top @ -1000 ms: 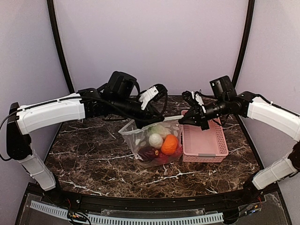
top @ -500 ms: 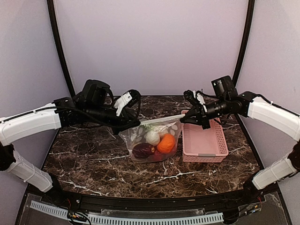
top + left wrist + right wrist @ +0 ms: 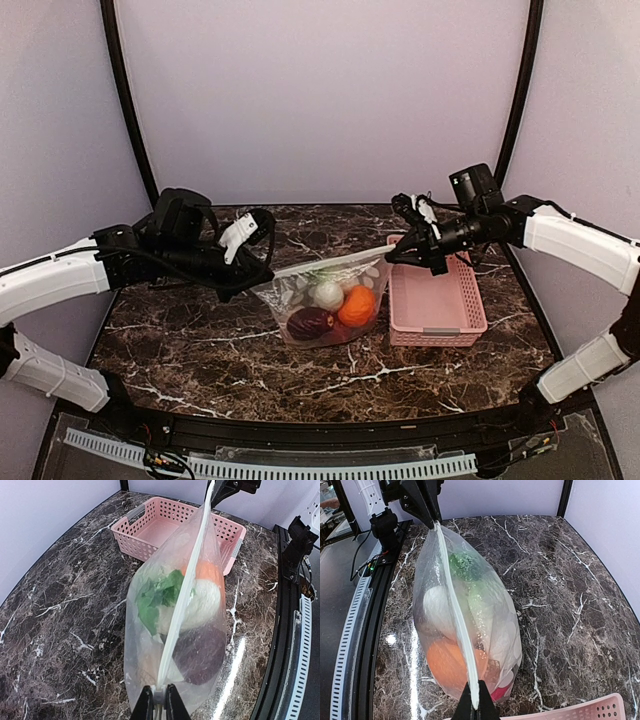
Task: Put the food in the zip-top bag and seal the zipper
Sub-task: Zip the zipper of the food storage bag.
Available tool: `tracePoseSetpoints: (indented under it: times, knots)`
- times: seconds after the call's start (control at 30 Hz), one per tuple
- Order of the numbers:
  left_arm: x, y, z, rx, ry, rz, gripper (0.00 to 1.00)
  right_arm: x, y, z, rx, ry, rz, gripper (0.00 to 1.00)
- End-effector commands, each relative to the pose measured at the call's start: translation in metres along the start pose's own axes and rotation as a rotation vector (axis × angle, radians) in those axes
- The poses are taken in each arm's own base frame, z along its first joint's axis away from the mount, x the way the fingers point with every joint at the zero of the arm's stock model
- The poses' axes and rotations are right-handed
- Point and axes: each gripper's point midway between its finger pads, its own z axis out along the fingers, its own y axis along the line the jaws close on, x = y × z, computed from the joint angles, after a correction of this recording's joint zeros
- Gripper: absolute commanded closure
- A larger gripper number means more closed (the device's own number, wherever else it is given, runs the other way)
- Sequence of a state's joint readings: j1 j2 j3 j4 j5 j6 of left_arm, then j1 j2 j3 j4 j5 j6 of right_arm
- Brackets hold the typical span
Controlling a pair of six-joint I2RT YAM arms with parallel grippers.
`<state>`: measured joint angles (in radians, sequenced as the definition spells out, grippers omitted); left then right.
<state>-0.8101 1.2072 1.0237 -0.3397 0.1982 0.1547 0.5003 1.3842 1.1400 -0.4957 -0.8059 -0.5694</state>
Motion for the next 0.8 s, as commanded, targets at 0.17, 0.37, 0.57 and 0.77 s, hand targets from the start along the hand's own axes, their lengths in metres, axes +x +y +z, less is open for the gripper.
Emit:
tracePoseSetpoints:
  times: [0.17,0.37,0.57,0.77]
  knots:
    - [0.038,0.021,-0.02,-0.12,0.101,-0.008,0.99,0.007,-0.015,-0.007,0.048,0.016,0.015,1.0]
    - [0.043,0.025,-0.026,-0.142,0.109,-0.007,0.99,0.008,-0.015,-0.007,0.047,0.017,0.019,1.0]
    - [0.045,0.026,-0.028,-0.15,0.112,-0.009,0.99,0.008,-0.016,-0.007,0.046,0.016,0.019,1.0]
    - [0.048,0.028,-0.027,-0.157,0.117,-0.006,0.99,0.009,-0.017,-0.006,0.046,0.017,0.023,1.0]
